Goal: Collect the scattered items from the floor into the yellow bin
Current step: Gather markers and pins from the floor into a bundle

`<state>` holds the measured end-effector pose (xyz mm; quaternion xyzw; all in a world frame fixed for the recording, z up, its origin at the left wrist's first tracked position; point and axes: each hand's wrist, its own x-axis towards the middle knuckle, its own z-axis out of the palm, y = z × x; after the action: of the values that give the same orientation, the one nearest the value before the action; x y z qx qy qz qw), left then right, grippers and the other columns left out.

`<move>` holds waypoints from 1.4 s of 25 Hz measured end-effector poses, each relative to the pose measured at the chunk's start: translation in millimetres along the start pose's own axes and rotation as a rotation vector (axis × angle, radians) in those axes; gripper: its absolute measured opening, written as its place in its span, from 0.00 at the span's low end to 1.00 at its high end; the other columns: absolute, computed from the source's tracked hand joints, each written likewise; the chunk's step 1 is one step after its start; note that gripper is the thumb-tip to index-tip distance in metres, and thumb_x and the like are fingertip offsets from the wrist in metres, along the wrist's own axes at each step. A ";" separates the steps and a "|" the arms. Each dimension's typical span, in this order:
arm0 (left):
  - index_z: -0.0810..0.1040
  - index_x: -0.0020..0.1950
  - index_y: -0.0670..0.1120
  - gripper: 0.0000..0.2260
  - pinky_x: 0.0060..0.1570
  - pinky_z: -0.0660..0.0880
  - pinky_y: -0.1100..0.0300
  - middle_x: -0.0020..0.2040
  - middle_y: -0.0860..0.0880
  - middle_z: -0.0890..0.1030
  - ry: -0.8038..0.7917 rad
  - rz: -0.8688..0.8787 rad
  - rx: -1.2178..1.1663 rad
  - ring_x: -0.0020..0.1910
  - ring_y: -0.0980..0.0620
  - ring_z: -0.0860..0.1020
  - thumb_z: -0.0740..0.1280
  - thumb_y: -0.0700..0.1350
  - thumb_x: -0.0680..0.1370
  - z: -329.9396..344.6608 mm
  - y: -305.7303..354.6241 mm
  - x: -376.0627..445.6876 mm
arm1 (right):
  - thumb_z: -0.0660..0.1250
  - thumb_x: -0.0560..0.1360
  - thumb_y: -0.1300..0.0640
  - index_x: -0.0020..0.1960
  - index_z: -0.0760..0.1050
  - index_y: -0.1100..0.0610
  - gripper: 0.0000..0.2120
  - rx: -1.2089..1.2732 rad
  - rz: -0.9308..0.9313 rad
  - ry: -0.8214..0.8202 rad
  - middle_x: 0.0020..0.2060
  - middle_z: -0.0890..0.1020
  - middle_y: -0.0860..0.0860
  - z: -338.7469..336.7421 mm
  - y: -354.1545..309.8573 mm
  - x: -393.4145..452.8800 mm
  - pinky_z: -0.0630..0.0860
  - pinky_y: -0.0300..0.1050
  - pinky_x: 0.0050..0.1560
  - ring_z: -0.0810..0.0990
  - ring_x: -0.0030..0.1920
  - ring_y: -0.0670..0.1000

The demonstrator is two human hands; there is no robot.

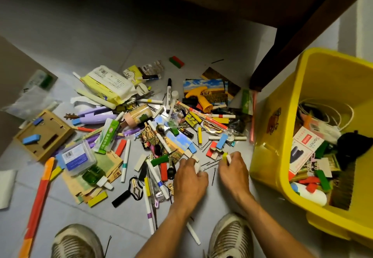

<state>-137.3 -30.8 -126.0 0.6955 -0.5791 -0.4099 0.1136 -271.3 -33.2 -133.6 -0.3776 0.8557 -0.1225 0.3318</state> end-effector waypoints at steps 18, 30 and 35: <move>0.73 0.52 0.50 0.06 0.37 0.73 0.57 0.44 0.50 0.80 -0.015 -0.381 -0.380 0.40 0.52 0.77 0.63 0.47 0.76 -30.8 -2.4 37.5 | 0.62 0.73 0.50 0.45 0.74 0.56 0.09 0.687 0.187 -0.212 0.33 0.76 0.52 18.4 -29.2 9.7 0.68 0.42 0.30 0.75 0.34 0.54; 0.78 0.58 0.36 0.19 0.39 0.77 0.57 0.42 0.40 0.83 -0.124 -0.507 -1.742 0.39 0.48 0.80 0.59 0.51 0.80 -87.9 64.5 -21.8 | 0.61 0.76 0.38 0.52 0.80 0.61 0.26 1.711 0.348 -0.551 0.48 0.82 0.62 -65.6 -93.1 -63.1 0.77 0.54 0.49 0.82 0.44 0.61; 0.78 0.61 0.39 0.23 0.52 0.75 0.50 0.50 0.41 0.83 -0.361 -0.373 -1.714 0.51 0.45 0.79 0.57 0.56 0.81 -89.2 160.4 -65.7 | 0.57 0.80 0.42 0.56 0.77 0.60 0.23 1.856 0.230 -0.223 0.49 0.82 0.60 -161.7 -85.9 -101.5 0.78 0.56 0.56 0.81 0.51 0.60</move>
<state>-188.5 -48.6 61.3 0.3797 0.0395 -0.8167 0.4327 -279.4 -24.8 75.4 0.1149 0.4113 -0.6850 0.5902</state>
